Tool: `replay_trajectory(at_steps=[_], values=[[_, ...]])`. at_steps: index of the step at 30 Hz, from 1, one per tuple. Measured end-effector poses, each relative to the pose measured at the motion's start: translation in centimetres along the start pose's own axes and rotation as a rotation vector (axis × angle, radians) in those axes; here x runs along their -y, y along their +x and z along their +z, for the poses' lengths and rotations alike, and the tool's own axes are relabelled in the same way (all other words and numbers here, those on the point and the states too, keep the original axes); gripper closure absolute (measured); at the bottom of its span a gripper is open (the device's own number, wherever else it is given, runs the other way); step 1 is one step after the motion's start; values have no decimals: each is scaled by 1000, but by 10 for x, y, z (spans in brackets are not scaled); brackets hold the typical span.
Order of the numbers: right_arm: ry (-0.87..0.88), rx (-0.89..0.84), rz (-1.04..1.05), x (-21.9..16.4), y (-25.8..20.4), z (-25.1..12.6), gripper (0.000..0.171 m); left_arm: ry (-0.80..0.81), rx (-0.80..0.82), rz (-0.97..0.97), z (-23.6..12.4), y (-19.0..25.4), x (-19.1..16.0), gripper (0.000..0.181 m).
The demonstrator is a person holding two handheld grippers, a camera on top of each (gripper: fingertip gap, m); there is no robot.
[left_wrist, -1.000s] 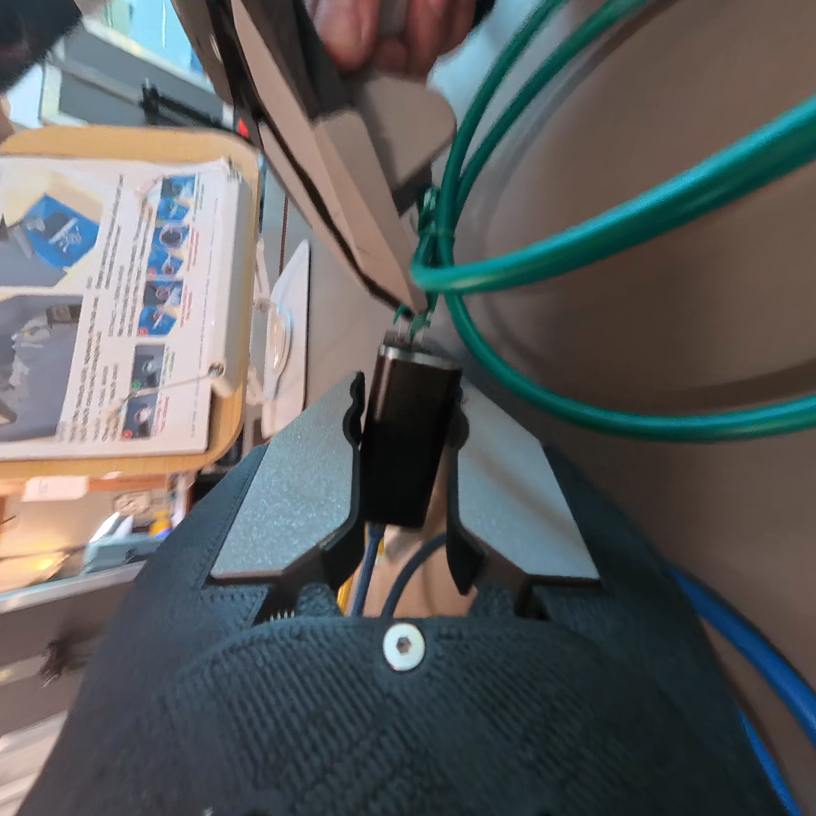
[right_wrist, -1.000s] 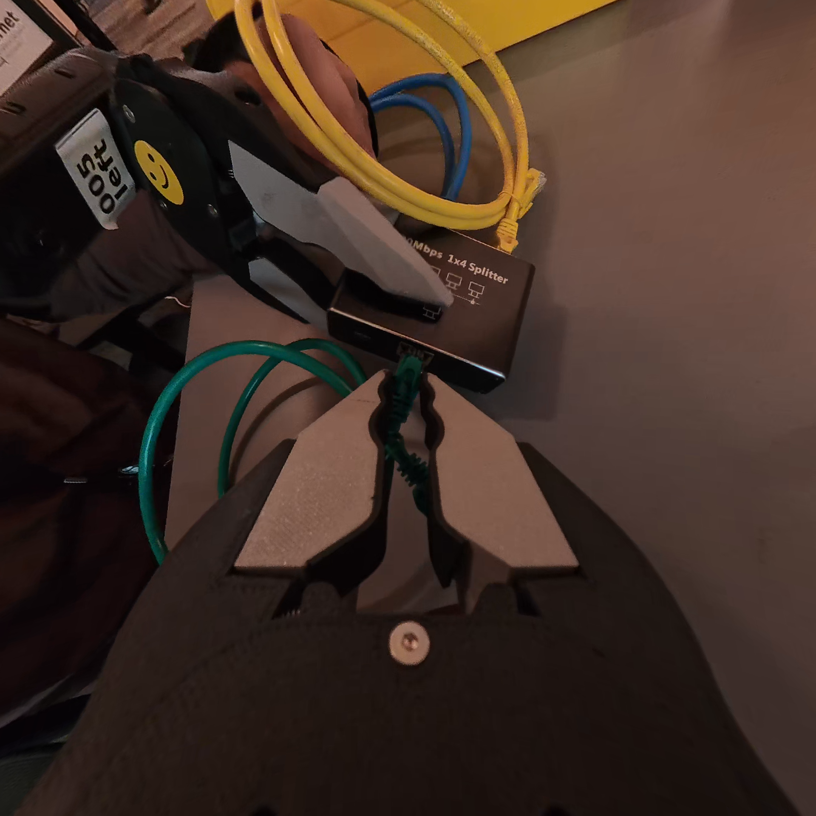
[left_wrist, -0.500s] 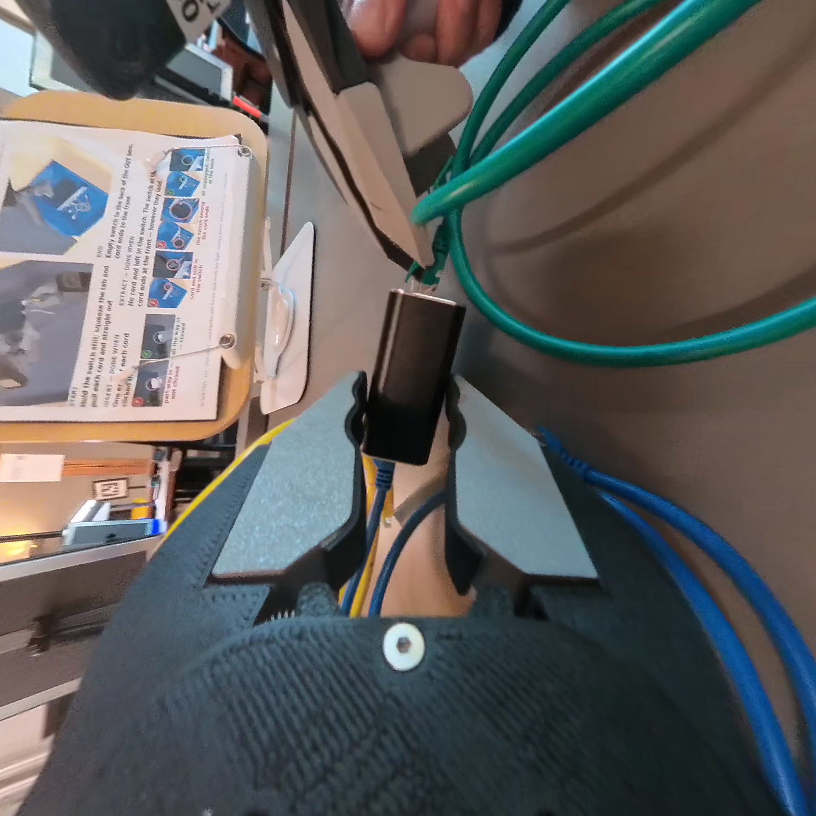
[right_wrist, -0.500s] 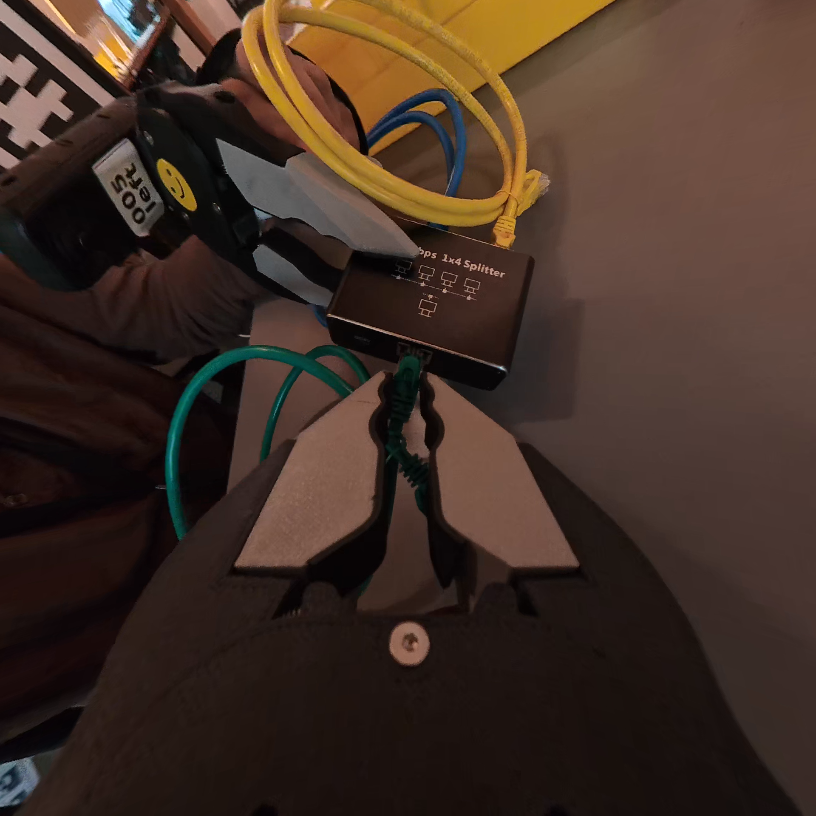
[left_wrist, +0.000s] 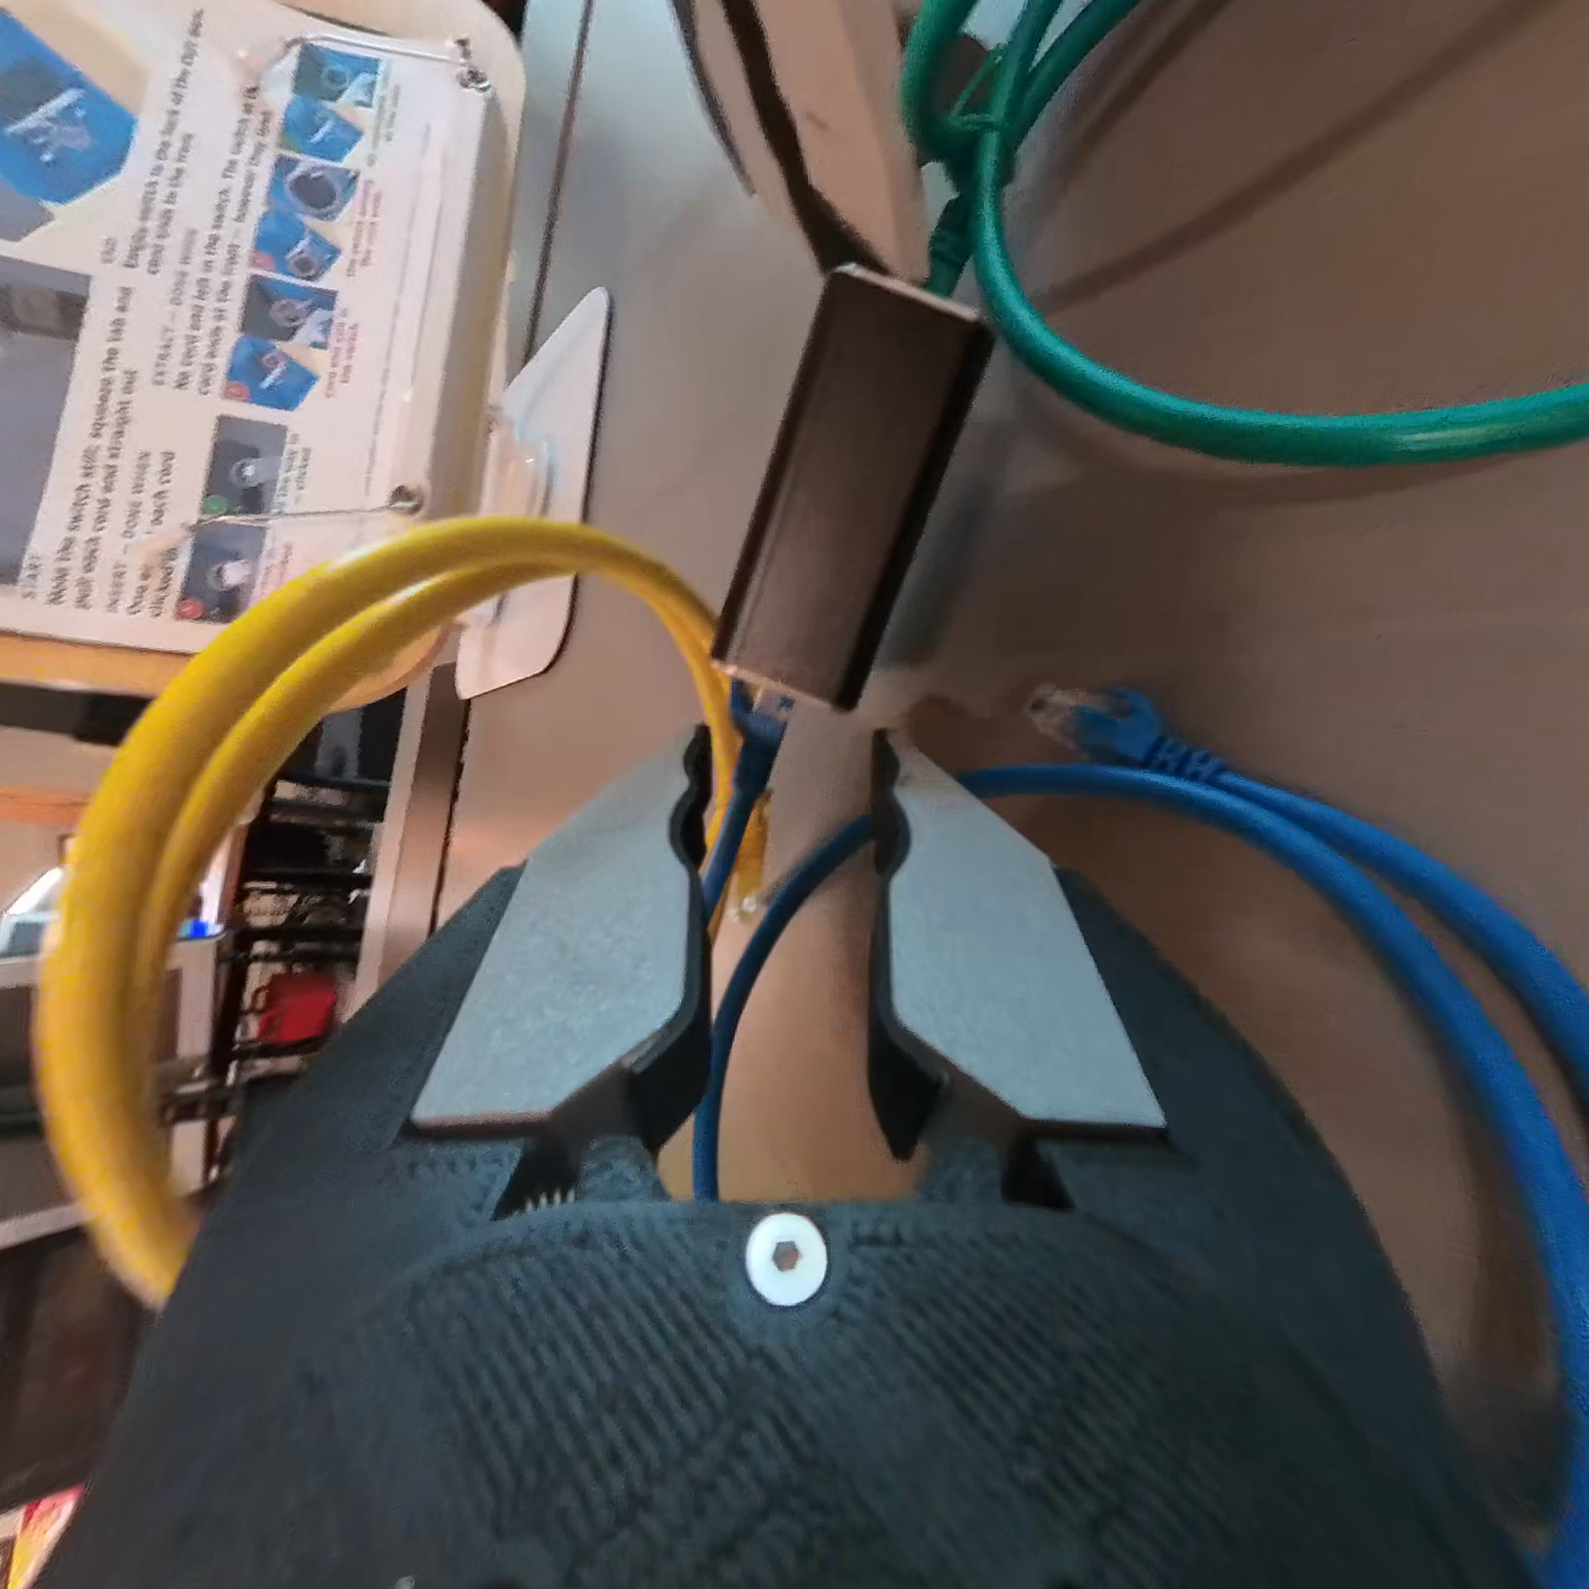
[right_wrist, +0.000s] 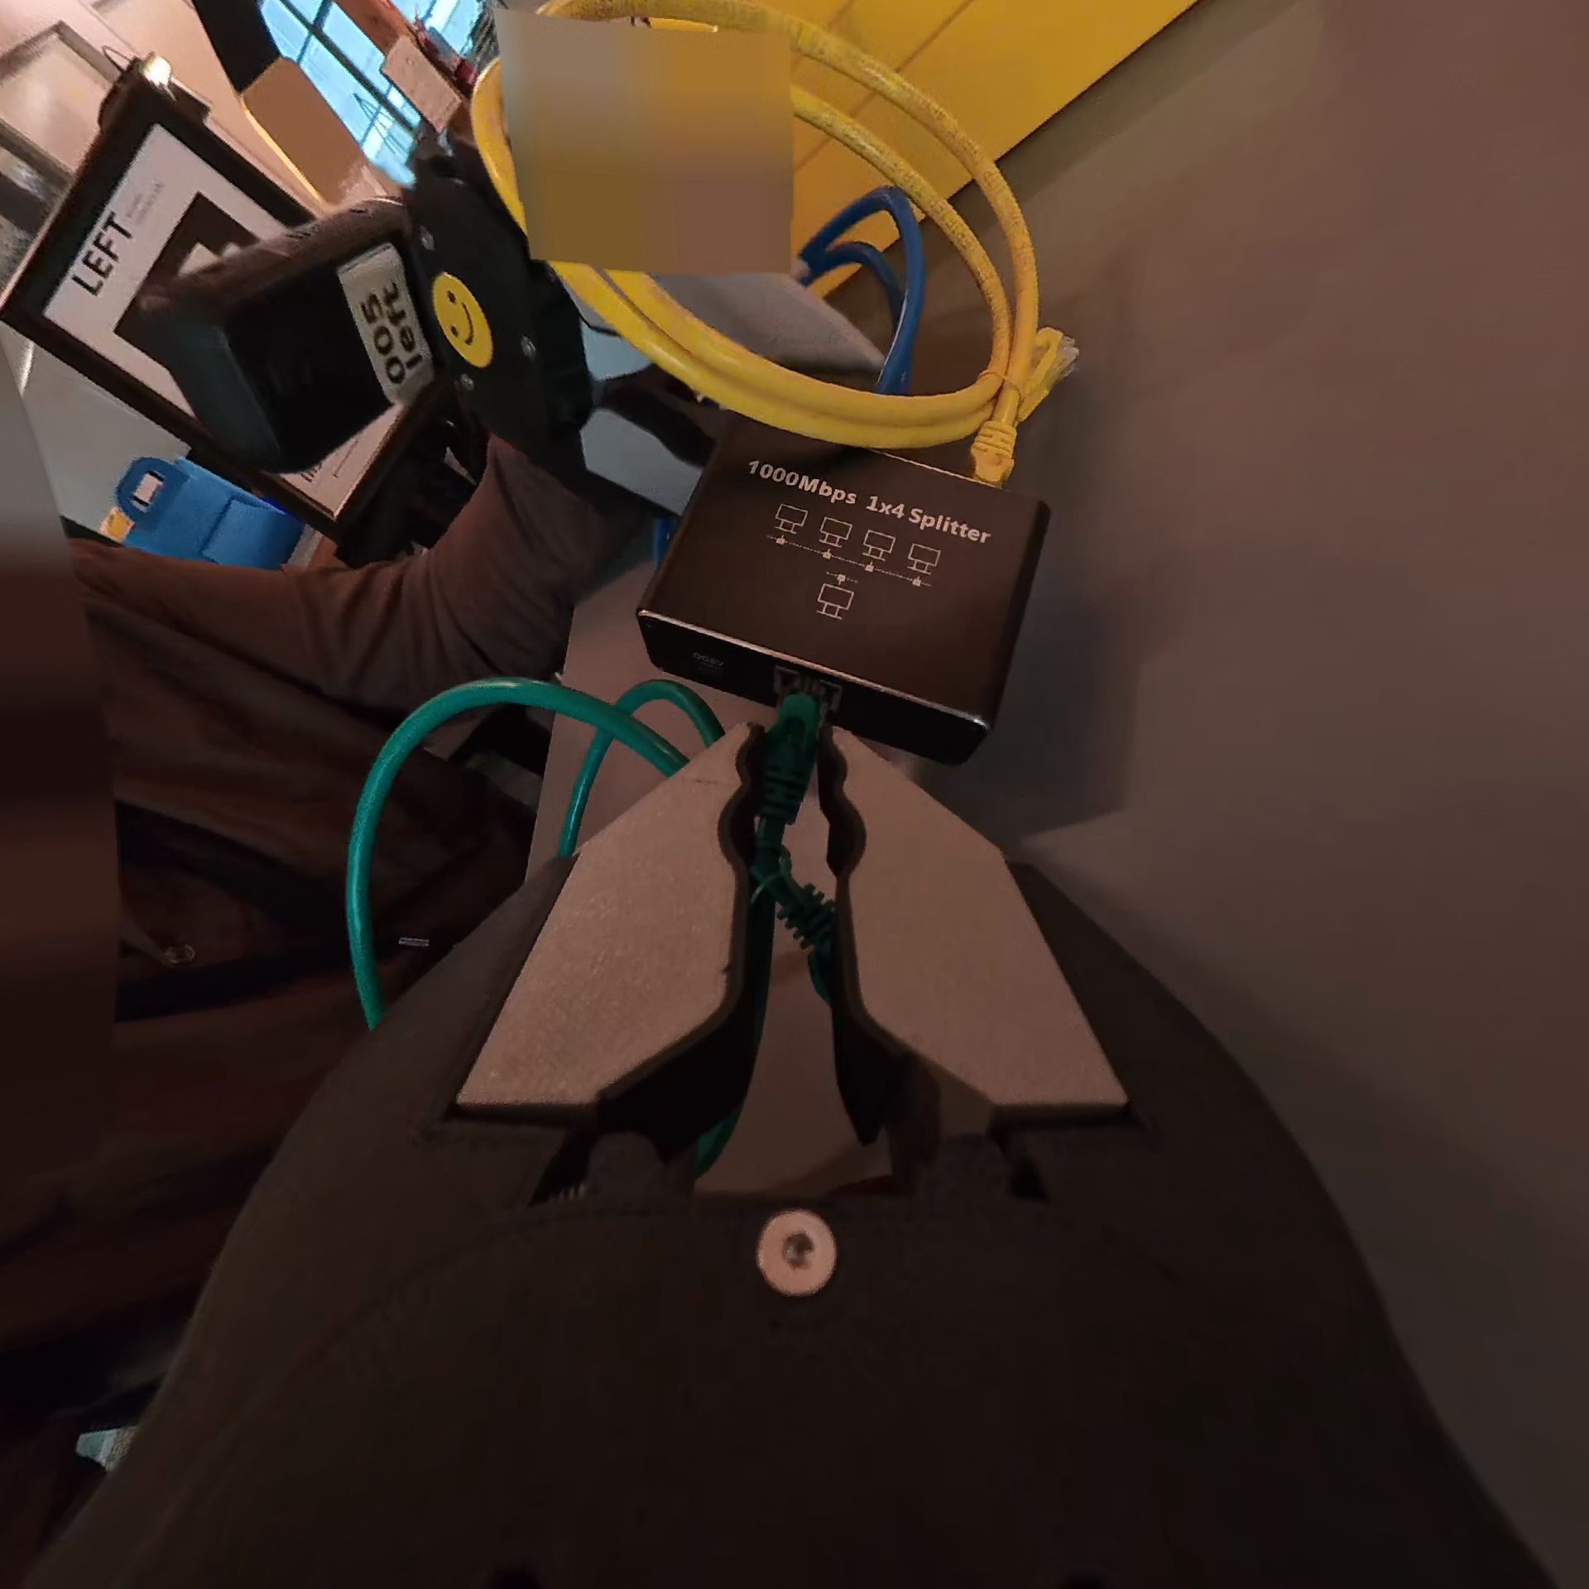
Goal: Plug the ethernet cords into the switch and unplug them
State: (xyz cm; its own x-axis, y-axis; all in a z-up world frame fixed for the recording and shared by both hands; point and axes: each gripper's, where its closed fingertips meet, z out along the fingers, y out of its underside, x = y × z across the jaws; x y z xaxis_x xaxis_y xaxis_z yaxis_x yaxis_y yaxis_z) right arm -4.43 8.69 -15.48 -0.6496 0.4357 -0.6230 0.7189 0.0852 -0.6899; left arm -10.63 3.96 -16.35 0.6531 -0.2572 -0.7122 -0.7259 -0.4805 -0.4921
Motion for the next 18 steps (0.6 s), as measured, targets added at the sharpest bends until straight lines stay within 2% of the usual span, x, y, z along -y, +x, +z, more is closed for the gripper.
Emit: replay_trajectory(at_steps=[1, 4, 6, 9, 11, 18], values=[[-2, 8, -6, 0, -2, 1, 162, 4, -15, 9, 3, 5, 2, 145], [-18, 22, -27, -2, -6, 3, 162, 15, -18, 15, 10, 9, 6, 143], [-24, 28, -39, -3, -8, 3, 162, 33, -4, -3, 12, 5, 9, 151], [-36, 31, -59, -5, -10, 5, 162, 66, -15, -18, 16, 7, 11, 150], [-54, 18, -65, -7, -8, 7, 162, 65, -32, -23, 21, 13, 13, 142], [-59, -7, -64, -6, -6, 6, 162, 25, 70, 82, 16, 3, 17, 147]])
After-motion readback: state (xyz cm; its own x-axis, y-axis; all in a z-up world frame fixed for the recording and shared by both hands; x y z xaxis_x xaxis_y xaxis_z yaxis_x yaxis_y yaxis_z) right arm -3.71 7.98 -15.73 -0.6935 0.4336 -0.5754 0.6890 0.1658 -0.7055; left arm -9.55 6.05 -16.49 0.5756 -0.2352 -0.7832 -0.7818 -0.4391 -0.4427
